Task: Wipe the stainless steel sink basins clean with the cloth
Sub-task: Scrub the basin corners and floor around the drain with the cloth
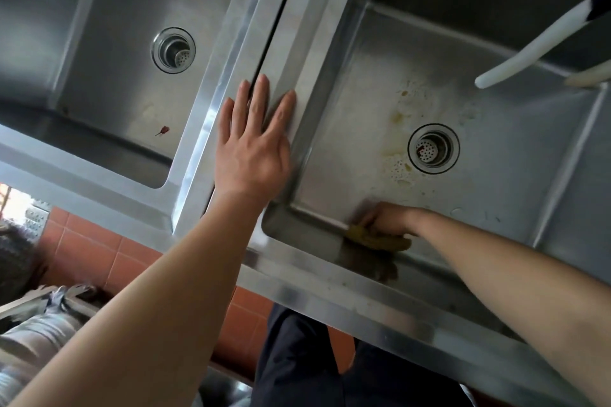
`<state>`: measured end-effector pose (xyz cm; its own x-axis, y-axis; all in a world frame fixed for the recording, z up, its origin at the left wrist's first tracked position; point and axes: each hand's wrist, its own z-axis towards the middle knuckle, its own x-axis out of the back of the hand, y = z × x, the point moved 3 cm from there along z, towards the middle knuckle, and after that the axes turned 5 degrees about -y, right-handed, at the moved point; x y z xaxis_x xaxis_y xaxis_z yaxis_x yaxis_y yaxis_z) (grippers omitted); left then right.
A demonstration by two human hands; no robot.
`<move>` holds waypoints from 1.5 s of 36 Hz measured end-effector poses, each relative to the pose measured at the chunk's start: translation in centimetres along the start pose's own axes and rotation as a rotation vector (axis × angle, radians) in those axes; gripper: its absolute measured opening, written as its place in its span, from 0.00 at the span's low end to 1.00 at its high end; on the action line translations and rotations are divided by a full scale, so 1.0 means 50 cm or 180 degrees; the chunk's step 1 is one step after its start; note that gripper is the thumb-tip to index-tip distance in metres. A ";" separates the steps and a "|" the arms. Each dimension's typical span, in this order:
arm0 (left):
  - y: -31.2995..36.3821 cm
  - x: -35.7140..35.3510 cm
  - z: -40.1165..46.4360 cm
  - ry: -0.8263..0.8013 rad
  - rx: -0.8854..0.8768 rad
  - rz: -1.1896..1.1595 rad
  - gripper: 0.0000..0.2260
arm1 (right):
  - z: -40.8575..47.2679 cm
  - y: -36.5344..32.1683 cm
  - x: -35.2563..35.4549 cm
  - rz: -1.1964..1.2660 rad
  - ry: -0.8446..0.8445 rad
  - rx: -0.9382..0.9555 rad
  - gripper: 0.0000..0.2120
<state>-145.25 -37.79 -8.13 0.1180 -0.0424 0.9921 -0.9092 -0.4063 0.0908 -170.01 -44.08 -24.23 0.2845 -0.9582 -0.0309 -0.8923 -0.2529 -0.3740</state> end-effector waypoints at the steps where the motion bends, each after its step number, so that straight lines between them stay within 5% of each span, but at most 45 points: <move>1: -0.001 0.000 0.000 0.0015 -0.0006 0.0011 0.26 | -0.011 0.011 0.011 0.0204 -0.0059 -0.0029 0.20; 10: 0.002 -0.003 0.001 0.0016 -0.0017 0.0065 0.28 | -0.077 0.037 0.197 0.2809 0.1018 0.0051 0.19; 16: 0.004 0.002 0.003 -0.0091 0.0004 0.0100 0.27 | -0.082 -0.005 0.398 0.3865 0.3284 0.0249 0.11; 18: 0.005 0.004 0.003 -0.0110 -0.0001 0.0080 0.27 | -0.078 -0.007 0.455 0.3238 0.3786 0.0173 0.12; 21: 0.005 0.006 0.005 -0.0113 -0.0013 0.0060 0.27 | -0.039 -0.012 0.495 0.1226 0.3234 -0.0303 0.19; 25: 0.006 0.006 0.004 0.0039 -0.0034 0.0027 0.27 | 0.035 -0.015 0.455 -0.0037 0.2411 -0.0584 0.29; 40: 0.002 -0.002 0.007 0.0165 -0.0098 0.0098 0.26 | 0.082 0.014 0.509 -0.0093 0.2166 -0.0813 0.40; 54: 0.005 0.001 0.005 -0.0041 -0.0046 0.0150 0.28 | 0.064 0.035 0.132 -0.0542 0.2129 -0.0532 0.34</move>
<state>-145.36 -38.13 -8.08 0.0802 -0.0731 0.9941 -0.9195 -0.3904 0.0455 -168.58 -50.41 -28.03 0.1963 -0.7668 0.6111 -0.9116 -0.3723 -0.1743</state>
